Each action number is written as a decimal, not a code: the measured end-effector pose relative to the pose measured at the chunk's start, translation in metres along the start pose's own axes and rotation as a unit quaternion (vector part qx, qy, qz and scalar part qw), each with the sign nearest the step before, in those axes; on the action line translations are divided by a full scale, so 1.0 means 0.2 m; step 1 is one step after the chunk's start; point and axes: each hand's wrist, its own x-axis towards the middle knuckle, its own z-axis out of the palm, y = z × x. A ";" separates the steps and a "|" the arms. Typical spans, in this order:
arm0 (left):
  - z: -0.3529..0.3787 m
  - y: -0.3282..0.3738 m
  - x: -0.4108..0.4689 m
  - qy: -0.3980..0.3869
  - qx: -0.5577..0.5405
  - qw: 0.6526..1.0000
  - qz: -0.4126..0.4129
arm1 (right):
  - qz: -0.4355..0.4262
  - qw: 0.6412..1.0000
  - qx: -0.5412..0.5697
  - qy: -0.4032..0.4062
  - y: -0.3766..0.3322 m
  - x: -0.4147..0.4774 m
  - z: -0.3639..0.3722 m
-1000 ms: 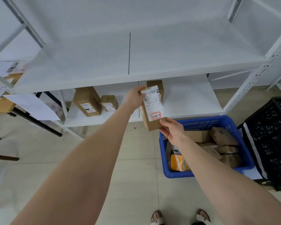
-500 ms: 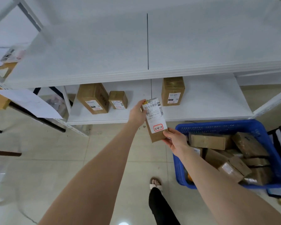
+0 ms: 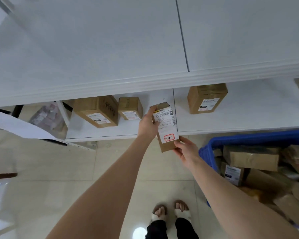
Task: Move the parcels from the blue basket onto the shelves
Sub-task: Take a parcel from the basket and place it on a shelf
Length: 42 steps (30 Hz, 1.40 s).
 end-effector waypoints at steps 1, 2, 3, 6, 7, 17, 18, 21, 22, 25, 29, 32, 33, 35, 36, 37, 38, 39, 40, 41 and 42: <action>0.02 -0.02 0.05 -0.003 0.000 1.000 0.009 | -0.007 1.000 0.003 0.006 0.01 0.06 0.02; 0.04 -0.03 0.11 -0.005 -0.002 1.000 0.018 | -0.016 1.000 0.005 0.010 0.02 0.13 0.03; 0.07 -0.05 0.17 -0.006 -0.006 1.000 0.029 | -0.027 1.000 0.004 0.011 0.02 0.20 0.04; 0.16 -0.09 0.32 -0.001 -0.009 0.998 0.066 | -0.072 0.996 -0.042 0.024 0.03 0.40 0.05; 0.19 -0.10 0.37 0.003 -0.015 0.997 0.080 | -0.090 0.994 -0.061 0.033 0.03 0.46 0.04; 0.47 -0.22 0.56 0.025 -0.067 0.988 0.137 | -0.196 0.969 -0.131 0.076 0.04 0.85 -0.04; 0.49 -0.23 0.56 0.025 -0.075 0.988 0.133 | -0.206 0.966 -0.140 0.077 0.04 0.87 -0.05; 0.54 -0.26 0.56 0.029 -0.077 0.988 0.130 | -0.226 0.956 -0.170 0.078 0.06 0.93 -0.07; 0.55 -0.27 0.56 0.030 -0.075 0.988 0.130 | -0.231 0.954 -0.176 0.079 0.06 0.94 -0.08; 0.59 -0.29 0.56 0.029 -0.076 0.988 0.131 | -0.240 0.950 -0.186 0.070 0.08 0.97 -0.10; 0.63 -0.30 0.56 0.024 -0.074 0.988 0.137 | -0.243 0.950 -0.186 0.057 0.09 0.98 -0.10; 0.65 -0.31 0.55 0.020 -0.070 0.987 0.141 | -0.241 0.950 -0.189 0.052 0.09 0.98 -0.09; 0.66 -0.31 0.55 0.015 -0.066 0.987 0.143 | -0.242 0.948 -0.201 0.056 0.09 0.97 -0.09; 0.67 -0.33 0.53 0.003 -0.050 0.987 0.156 | -0.252 0.930 -0.255 0.080 0.07 0.95 -0.10; 0.68 -0.33 0.51 0.000 -0.038 0.986 0.164 | -0.258 0.912 -0.300 0.105 0.07 0.93 -0.11; 0.67 -0.33 0.50 -0.002 -0.021 0.985 0.170 | -0.266 0.889 -0.347 0.134 0.06 0.90 -0.12; 0.67 -0.33 0.48 -0.004 0.004 0.985 0.171 | -0.284 0.864 -0.384 0.157 0.04 0.85 -0.13; 0.66 -0.32 0.47 -0.005 0.039 0.985 0.166 | -0.318 0.837 -0.412 0.169 0.01 0.81 -0.13; 0.66 -0.31 0.45 -0.004 0.079 0.984 0.159 | -0.363 0.803 -0.441 0.170 -0.01 0.76 -0.12; 0.64 -0.29 0.43 0.000 0.117 0.980 0.160 | -0.402 0.762 -0.480 0.164 -0.05 0.72 -0.12; 0.63 -0.27 0.41 0.008 0.153 0.973 0.172 | -0.427 0.714 -0.531 0.158 -0.08 0.69 -0.10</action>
